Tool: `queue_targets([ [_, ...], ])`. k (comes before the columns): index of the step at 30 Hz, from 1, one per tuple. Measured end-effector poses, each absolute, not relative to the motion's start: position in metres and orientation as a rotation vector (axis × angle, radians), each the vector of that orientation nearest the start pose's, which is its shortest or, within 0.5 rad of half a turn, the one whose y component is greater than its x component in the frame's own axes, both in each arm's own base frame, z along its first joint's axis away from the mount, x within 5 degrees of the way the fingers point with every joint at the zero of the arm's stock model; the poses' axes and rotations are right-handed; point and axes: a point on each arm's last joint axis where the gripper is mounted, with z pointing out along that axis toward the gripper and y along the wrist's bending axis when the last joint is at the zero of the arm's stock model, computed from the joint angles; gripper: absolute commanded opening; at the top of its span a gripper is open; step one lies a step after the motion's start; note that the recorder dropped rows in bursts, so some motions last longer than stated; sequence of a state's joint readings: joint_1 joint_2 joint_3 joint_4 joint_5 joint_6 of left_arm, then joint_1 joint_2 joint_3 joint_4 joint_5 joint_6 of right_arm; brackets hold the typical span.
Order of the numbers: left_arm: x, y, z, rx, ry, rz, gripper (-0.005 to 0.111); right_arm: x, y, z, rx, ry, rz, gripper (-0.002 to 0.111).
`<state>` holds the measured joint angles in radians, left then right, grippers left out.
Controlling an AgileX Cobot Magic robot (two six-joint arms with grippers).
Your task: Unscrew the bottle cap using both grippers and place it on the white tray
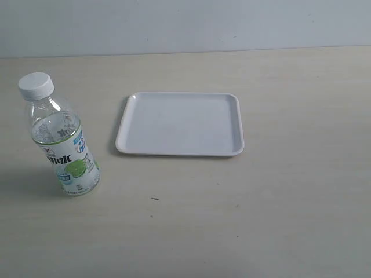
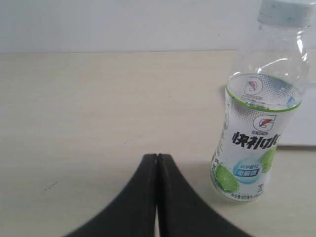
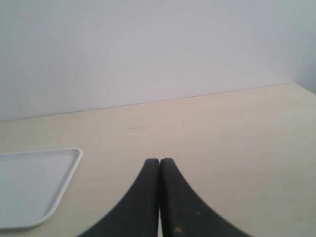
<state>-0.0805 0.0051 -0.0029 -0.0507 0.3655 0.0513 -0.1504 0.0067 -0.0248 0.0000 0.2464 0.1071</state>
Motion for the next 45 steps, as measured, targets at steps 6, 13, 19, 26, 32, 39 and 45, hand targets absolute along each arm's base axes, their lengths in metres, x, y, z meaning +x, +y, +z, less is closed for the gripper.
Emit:
queue_targets([
  [6,0.053,-0.006,0.181,0.091,1.849,-0.070,0.000,0.054,-0.008,0.199,0.220,1.698,-0.032,0.000],
  [13,0.055,-0.007,0.188,0.040,1.761,-0.120,0.000,0.054,-0.008,0.199,0.220,1.698,-0.032,0.000],
  [19,0.057,-0.005,0.211,-0.144,1.512,-0.289,0.000,0.054,-0.008,0.199,0.220,1.698,-0.032,0.000],
  [26,0.051,0.004,0.239,-0.293,1.171,-0.413,0.000,0.054,-0.008,0.199,0.220,1.698,-0.032,0.000],
  [32,0.047,0.010,0.264,-0.305,0.931,-0.398,0.000,0.054,-0.008,0.199,0.220,1.698,-0.032,0.000],
  [39,0.095,-0.028,0.226,0.163,1.498,-0.314,0.009,0.054,-0.008,0.199,0.220,1.698,-0.032,0.000],
  [45,0.114,-0.041,0.197,0.351,1.741,-0.353,0.066,0.054,-0.008,0.199,0.220,1.698,-0.032,0.000],
])
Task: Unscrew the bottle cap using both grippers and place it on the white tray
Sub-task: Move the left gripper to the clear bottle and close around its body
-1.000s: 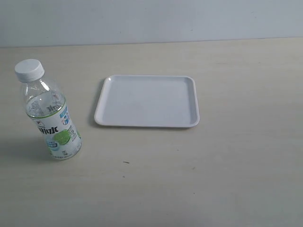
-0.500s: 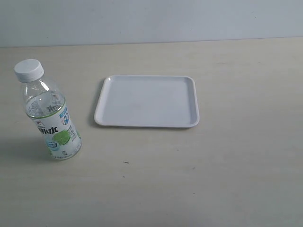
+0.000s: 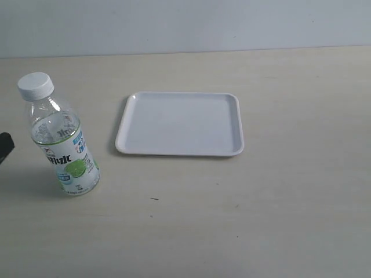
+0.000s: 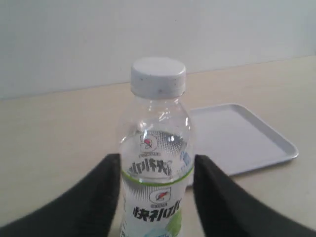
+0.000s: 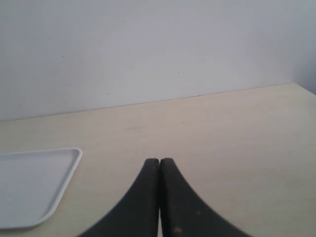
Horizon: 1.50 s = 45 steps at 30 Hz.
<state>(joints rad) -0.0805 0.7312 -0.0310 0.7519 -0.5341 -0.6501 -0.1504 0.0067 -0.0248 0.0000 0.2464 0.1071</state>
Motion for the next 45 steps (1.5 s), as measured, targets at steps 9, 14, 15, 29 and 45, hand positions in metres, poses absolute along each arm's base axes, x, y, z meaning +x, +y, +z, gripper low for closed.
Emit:
queue_targets([
  [9,0.122,-0.047,0.182,0.389,1.819,-0.427,0.092,0.054,-0.008,0.199,0.220,1.698,-0.032,0.000],
  [14,0.124,-0.052,0.179,0.478,1.783,-0.436,0.092,0.054,-0.008,0.199,0.220,1.698,-0.032,0.000],
  [15,0.125,-0.052,0.179,0.485,1.774,-0.436,0.092,0.054,-0.008,0.199,0.220,1.698,-0.032,0.000],
  [29,0.151,-0.054,0.152,0.485,1.784,-0.426,0.092,0.054,-0.008,0.199,0.220,1.698,-0.032,0.000],
  [45,0.210,-0.066,0.116,0.482,1.870,-0.590,0.092,0.054,-0.008,0.199,0.220,1.698,-0.032,0.000],
])
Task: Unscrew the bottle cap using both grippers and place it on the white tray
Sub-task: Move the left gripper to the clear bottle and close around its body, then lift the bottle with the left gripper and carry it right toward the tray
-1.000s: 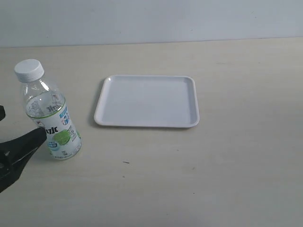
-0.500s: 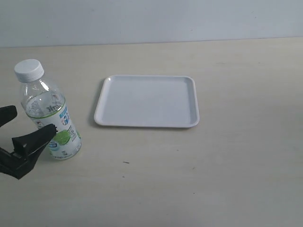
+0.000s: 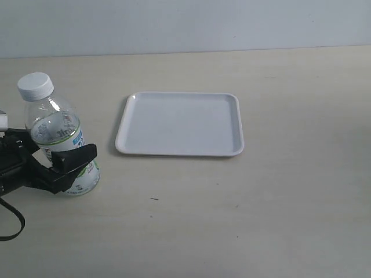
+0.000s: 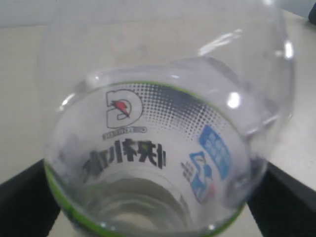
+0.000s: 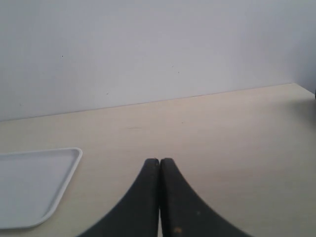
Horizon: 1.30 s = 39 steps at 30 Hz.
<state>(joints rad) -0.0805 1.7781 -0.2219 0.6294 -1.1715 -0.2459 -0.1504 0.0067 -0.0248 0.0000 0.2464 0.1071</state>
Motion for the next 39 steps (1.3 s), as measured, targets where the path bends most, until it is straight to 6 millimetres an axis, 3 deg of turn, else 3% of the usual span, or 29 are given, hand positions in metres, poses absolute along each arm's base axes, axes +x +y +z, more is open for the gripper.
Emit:
queue_targets([
  [21,0.210,-0.068,0.076,0.570,1.972,-0.586,0.092,0.054,-0.008,0.199,0.220,1.698,-0.032,0.000],
  [35,0.222,-0.069,0.066,0.583,1.979,-0.581,0.092,0.054,-0.008,0.199,0.220,1.698,-0.032,0.000],
  [39,0.222,-0.069,0.066,0.591,1.973,-0.580,0.079,0.054,-0.008,0.199,0.220,1.698,-0.032,0.000],
])
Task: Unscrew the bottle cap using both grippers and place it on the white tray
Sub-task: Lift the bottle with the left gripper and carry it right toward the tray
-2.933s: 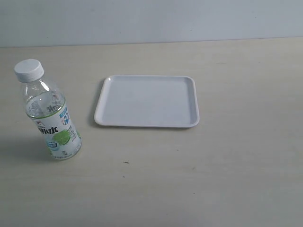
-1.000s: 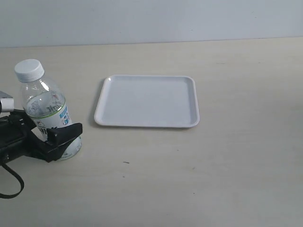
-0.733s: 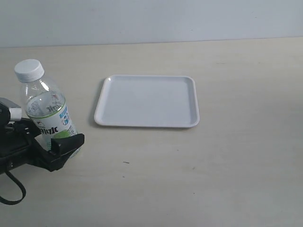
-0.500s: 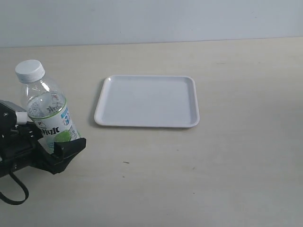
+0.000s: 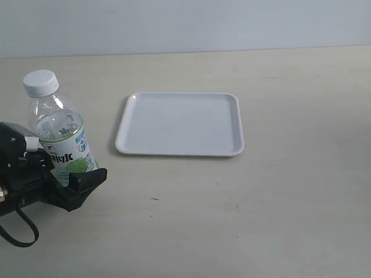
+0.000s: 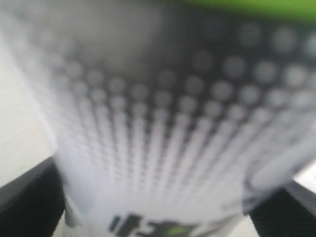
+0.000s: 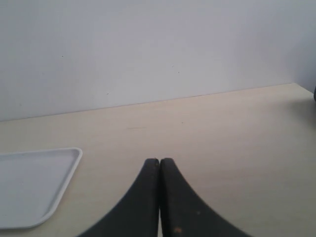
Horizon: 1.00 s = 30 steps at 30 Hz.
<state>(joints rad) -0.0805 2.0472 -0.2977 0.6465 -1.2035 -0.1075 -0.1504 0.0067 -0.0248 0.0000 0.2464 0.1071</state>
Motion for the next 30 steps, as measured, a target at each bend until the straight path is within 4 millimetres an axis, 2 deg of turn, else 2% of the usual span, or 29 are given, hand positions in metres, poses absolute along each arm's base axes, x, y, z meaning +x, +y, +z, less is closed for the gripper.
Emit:
queue_targets([
  [4,0.227,-0.070,0.067,0.606,1.952,-0.580,0.053,0.054,-0.008,0.199,0.220,1.698,-0.032,0.000],
  [9,0.233,-0.073,0.067,0.645,1.930,-0.590,0.028,0.054,-0.008,0.199,0.220,1.698,-0.032,0.000],
  [13,0.236,-0.073,0.068,0.652,1.923,-0.587,0.000,0.054,-0.008,0.199,0.220,1.698,-0.032,0.000],
  [18,0.235,-0.074,0.069,0.664,1.920,-0.589,0.000,0.054,-0.008,0.199,0.220,1.698,-0.032,0.000],
  [24,0.237,-0.082,0.094,0.773,1.799,-0.651,0.000,0.054,-0.008,0.199,0.220,1.698,-0.032,0.000],
  [30,0.261,-0.091,0.109,0.770,1.749,-0.737,0.000,0.054,-0.008,0.199,0.220,1.698,-0.032,0.000],
])
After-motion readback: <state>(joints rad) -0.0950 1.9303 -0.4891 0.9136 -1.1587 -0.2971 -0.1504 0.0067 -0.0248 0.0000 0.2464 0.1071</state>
